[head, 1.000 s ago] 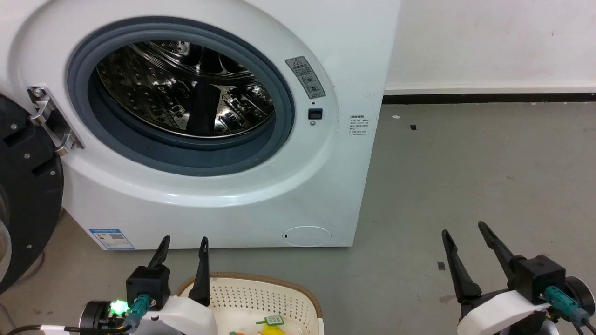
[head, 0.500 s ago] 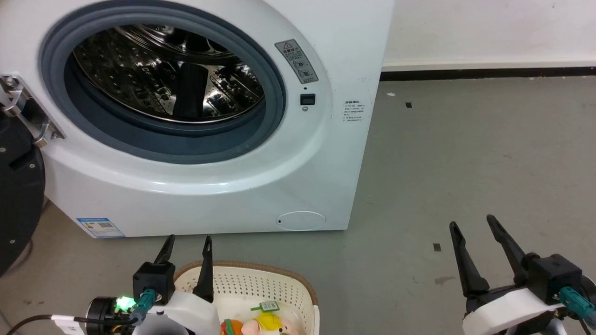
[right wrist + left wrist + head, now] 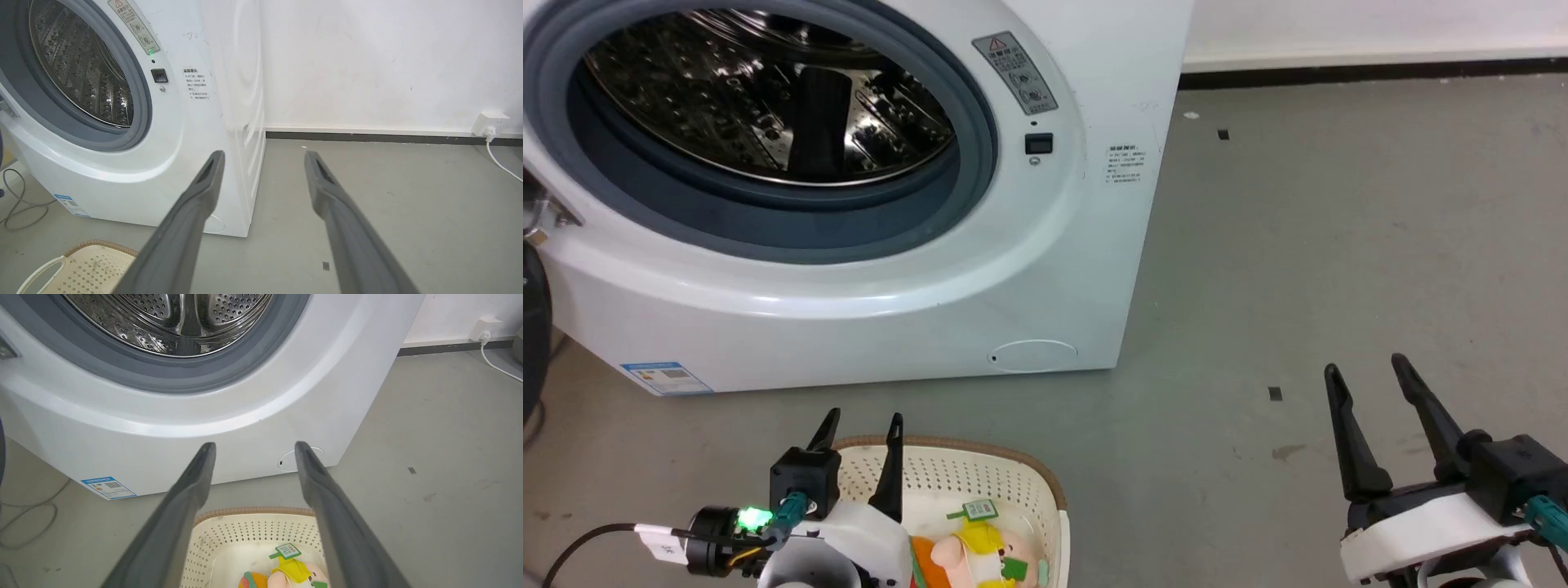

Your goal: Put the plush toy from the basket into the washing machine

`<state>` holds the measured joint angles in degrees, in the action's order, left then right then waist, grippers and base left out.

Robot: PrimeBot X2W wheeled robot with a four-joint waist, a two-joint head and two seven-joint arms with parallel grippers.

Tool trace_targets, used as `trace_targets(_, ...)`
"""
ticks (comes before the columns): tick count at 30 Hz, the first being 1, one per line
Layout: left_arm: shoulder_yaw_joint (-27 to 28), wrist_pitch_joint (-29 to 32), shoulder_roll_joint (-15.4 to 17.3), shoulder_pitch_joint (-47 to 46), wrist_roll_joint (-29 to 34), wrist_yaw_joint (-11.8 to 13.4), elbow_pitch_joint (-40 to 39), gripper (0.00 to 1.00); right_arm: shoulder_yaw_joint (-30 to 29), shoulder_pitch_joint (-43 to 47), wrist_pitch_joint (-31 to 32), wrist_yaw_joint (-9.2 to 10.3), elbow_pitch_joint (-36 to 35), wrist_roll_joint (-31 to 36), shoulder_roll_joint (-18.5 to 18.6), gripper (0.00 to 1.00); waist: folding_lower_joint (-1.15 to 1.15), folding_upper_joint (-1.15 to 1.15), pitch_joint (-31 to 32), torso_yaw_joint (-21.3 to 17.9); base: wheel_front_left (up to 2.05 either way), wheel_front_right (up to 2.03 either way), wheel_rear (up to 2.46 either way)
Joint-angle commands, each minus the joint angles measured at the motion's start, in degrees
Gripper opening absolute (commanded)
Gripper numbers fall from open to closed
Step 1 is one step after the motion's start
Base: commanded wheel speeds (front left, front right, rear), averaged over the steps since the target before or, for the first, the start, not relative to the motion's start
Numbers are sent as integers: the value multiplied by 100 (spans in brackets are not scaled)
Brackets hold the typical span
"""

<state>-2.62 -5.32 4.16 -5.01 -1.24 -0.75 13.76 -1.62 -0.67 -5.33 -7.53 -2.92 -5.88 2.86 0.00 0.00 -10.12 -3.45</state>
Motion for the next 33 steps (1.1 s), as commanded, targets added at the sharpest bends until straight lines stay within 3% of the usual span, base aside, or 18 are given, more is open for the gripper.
trace_targets(1, -23, -69, 40, -148, -40, -53, 149, 100, -19, -128, -72, 2, -65, -96, 1, 100, 0, 0, -92, -49, 0, 0, 0)
trace_targets(33, -396, -247, 564, -1559, -259, -363, 2699, 100, -83, -537, -454, 3, -402, -526, 1, 100, 0, 0, -1528, -488, 0, 0, 0)
